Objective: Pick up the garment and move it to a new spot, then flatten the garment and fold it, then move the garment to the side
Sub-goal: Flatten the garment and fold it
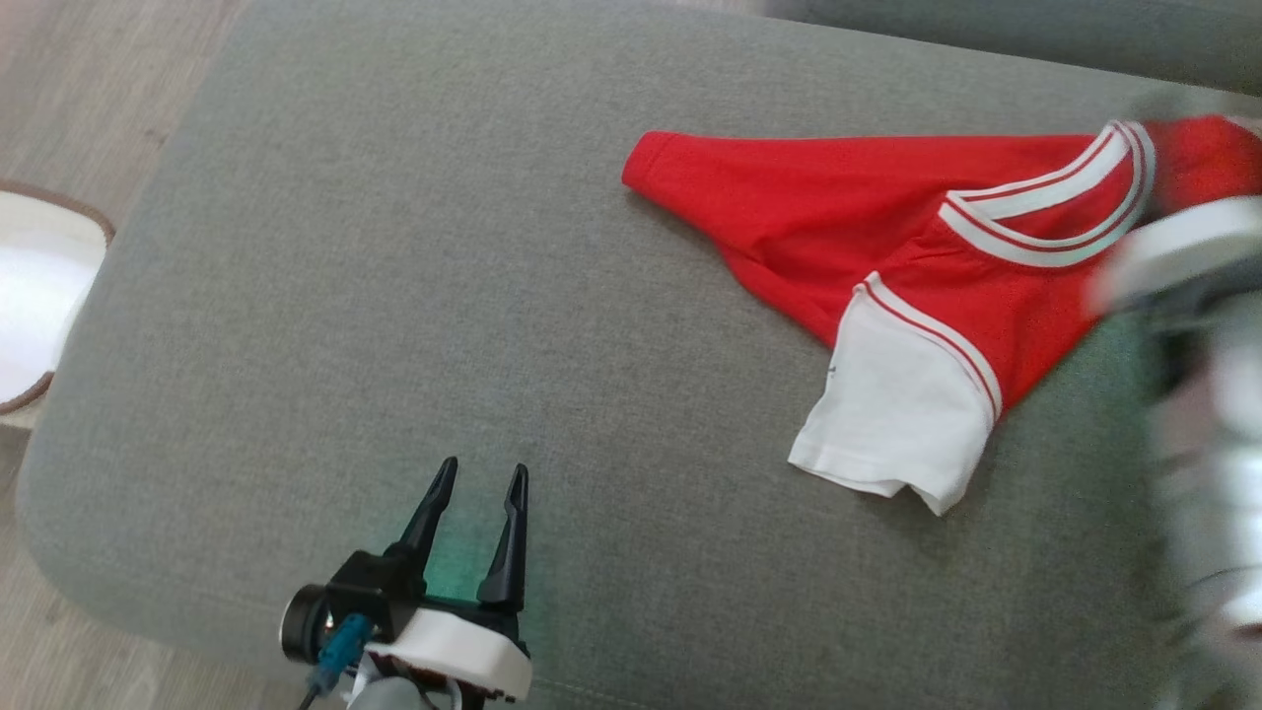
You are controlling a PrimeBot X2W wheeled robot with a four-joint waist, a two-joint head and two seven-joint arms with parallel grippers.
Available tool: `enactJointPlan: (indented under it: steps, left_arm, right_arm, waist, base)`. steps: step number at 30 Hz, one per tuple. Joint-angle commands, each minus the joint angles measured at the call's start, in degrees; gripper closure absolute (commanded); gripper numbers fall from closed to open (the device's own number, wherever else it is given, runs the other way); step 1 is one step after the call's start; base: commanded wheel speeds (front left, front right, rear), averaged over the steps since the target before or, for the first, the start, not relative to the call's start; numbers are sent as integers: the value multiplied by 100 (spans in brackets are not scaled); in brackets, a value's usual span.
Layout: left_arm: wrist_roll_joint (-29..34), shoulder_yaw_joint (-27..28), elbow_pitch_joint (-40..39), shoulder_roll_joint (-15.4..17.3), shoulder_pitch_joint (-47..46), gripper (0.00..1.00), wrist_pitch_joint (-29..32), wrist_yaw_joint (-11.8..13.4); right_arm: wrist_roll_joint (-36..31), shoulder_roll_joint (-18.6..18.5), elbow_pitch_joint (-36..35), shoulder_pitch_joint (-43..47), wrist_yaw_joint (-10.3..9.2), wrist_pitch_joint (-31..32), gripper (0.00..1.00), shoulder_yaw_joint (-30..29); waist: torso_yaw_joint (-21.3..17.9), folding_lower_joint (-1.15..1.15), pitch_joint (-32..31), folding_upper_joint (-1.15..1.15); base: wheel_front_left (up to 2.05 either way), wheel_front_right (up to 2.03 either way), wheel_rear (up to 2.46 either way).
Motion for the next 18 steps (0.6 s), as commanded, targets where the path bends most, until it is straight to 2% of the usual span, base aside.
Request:
enactJointPlan:
  steps: [1,5,10,11,15,18]
  left_arm:
    - [-14,191,-134,9,-36,0,-56,31]
    - [-5,184,-138,9,-62,0,-56,16]
    - [39,197,-119,9,-52,0,-56,-5]
    - [39,197,-119,9,-52,0,-56,-5]
    - [41,200,-92,9,7,0,-56,-17]
    - [37,180,-71,9,44,0,-56,-26]
  right_arm:
    - [135,447,-109,181,-5,-67,0,558]
    - [833,903,-326,808,-5,-75,0,2003]
    - [1836,996,-707,1575,-5,-76,0,4016]
    - [1836,996,-707,1575,-5,-76,0,4016]
    - [2398,868,-842,1754,-5,107,0,4905]
    - [2645,718,-793,1760,-5,348,0,5202]
  waist:
    - [-62,0,-47,0]
    - [-155,0,-97,0]
    - [-255,0,-179,0]
    - [-255,0,-179,0]
    - [-295,0,-239,0]
    - [-282,0,-271,0]
  base:
    - [0,0,0]
    - [0,0,0]
    - [0,0,0]
    - [0,0,0]
    - [0,0,0]
    - [0,0,0]
